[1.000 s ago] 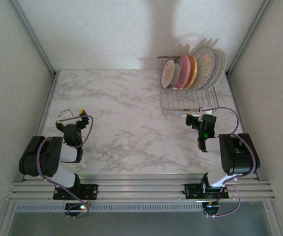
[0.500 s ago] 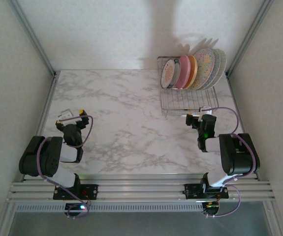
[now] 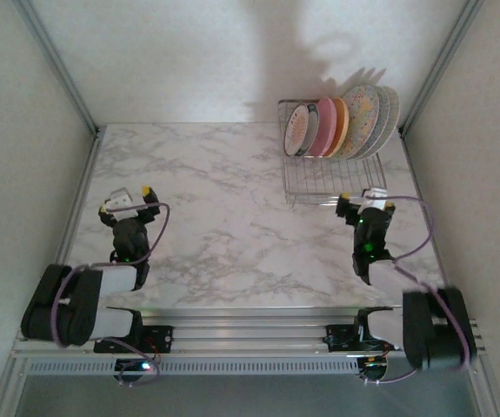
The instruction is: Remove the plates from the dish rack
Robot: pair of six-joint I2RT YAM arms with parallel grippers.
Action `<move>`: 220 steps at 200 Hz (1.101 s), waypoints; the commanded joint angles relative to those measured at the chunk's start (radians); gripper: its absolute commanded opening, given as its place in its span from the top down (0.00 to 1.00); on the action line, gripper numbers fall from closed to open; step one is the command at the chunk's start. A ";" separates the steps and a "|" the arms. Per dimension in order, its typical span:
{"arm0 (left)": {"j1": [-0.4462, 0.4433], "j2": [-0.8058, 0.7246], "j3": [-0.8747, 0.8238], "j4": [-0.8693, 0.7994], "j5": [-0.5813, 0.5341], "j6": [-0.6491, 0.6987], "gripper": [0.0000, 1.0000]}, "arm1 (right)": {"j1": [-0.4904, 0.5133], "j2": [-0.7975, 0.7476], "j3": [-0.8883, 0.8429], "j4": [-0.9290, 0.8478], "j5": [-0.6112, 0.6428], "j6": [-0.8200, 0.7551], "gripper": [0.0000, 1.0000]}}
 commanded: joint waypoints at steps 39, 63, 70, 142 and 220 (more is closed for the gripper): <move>-0.068 -0.147 0.648 -1.000 -0.245 -0.574 0.01 | -0.054 0.021 1.061 -1.239 0.235 0.393 0.01; 0.022 -0.088 0.751 -1.017 0.144 -0.789 0.01 | -0.161 0.106 1.199 -1.226 -0.075 0.387 0.01; 0.020 -0.070 0.770 -1.014 0.195 -0.827 0.00 | -0.174 0.137 1.248 -1.250 -0.093 0.395 0.01; -0.209 0.027 0.957 -1.159 0.459 -0.680 0.01 | -0.396 0.520 1.543 -1.332 -0.581 0.395 0.22; -0.322 -0.053 0.941 -1.189 0.546 -0.558 0.01 | -0.411 0.693 1.479 -1.160 -0.627 0.337 0.38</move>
